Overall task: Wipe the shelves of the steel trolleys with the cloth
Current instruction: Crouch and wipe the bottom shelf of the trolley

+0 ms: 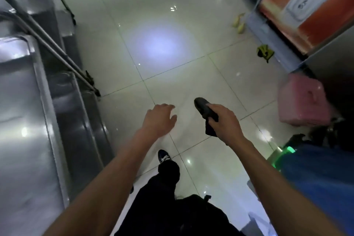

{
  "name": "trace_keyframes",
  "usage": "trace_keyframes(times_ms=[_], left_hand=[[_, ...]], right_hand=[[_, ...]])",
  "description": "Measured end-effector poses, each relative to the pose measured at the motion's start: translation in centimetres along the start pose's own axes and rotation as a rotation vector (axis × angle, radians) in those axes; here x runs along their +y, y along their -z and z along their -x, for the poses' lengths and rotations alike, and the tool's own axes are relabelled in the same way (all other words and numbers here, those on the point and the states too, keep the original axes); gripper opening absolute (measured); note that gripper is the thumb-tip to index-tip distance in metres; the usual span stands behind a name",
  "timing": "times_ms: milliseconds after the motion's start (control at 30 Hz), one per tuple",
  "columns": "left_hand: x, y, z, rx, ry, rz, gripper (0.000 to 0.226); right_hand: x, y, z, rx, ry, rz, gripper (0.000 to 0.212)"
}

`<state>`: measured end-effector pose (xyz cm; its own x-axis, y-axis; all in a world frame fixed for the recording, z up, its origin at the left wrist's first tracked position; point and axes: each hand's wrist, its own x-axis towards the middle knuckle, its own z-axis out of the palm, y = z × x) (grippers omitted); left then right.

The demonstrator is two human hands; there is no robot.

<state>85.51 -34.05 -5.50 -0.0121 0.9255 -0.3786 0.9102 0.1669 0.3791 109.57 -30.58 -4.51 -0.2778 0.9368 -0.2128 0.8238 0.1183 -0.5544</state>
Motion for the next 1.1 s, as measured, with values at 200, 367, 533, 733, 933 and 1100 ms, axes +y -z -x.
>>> trace_keyframes(times_ms=[200,367,533,733,933,1100], left_hand=[[-2.5,5.3,-4.9,0.082,0.144,0.042,0.048],[-4.7,7.5,-6.9,0.151,0.308,0.069,0.048],[-6.3,7.7,-8.8,0.171,0.507,0.159,0.047],[-5.3,9.0,-11.3,0.170,0.736,0.217,0.045],[-5.3,8.1,-11.2,0.271,0.947,0.380,0.045],[-6.6,5.4,-9.5,0.283,1.116,0.542,0.046]], right_hand=[[-4.5,0.7,-10.5,-0.103,0.190,0.039,0.045],[-7.5,-0.2,-17.5,-0.248,0.307,0.031,0.051],[-9.7,-0.9,-24.4,-0.378,0.446,0.067,0.050],[-11.2,-0.6,-32.0,-0.551,0.605,0.092,0.052],[-14.6,-3.0,-36.6,-0.704,0.753,0.161,0.051],[-18.1,-6.6,-37.2,-0.826,0.886,0.256,0.050]])
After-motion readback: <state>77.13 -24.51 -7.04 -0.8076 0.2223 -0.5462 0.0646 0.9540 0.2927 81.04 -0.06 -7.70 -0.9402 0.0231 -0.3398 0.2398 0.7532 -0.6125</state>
